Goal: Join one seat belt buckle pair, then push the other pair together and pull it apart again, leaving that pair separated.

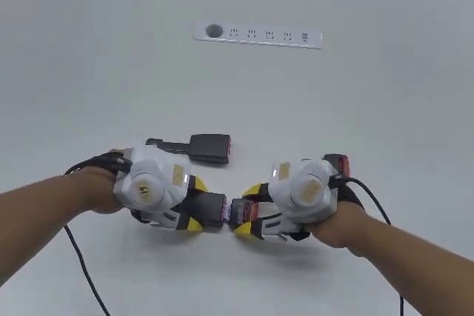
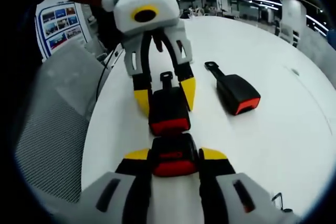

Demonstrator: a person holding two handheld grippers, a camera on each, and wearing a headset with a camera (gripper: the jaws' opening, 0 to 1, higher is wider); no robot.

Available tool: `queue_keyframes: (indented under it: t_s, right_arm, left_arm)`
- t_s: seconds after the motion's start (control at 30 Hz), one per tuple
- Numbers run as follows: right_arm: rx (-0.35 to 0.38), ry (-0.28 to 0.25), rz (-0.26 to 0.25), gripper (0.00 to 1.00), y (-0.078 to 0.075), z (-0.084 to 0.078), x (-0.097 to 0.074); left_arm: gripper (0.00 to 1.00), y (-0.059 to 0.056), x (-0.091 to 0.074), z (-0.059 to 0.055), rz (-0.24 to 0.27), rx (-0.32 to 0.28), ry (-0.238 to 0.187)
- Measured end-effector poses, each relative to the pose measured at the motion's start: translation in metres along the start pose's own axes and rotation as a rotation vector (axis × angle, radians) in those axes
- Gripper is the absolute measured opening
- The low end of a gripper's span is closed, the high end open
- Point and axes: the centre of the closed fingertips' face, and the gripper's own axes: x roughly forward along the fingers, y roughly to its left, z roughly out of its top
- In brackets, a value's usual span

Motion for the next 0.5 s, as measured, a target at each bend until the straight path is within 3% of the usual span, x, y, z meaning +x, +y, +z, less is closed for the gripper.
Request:
queue_keyframes:
  t_s: [0.1,0.5]
  right_arm:
    - [-0.012,0.011,0.005,0.34,-0.0003,-0.0004,0.0]
    - [-0.032,-0.04,-0.012,0.33,0.0007,-0.0012,-0.0036]
  left_arm:
    - [0.35,-0.0005,-0.0012,-0.0013,0.0,-0.001,-0.006]
    - [0.35,-0.0011,-0.0006,-0.0017,-0.005,-0.003,-0.036]
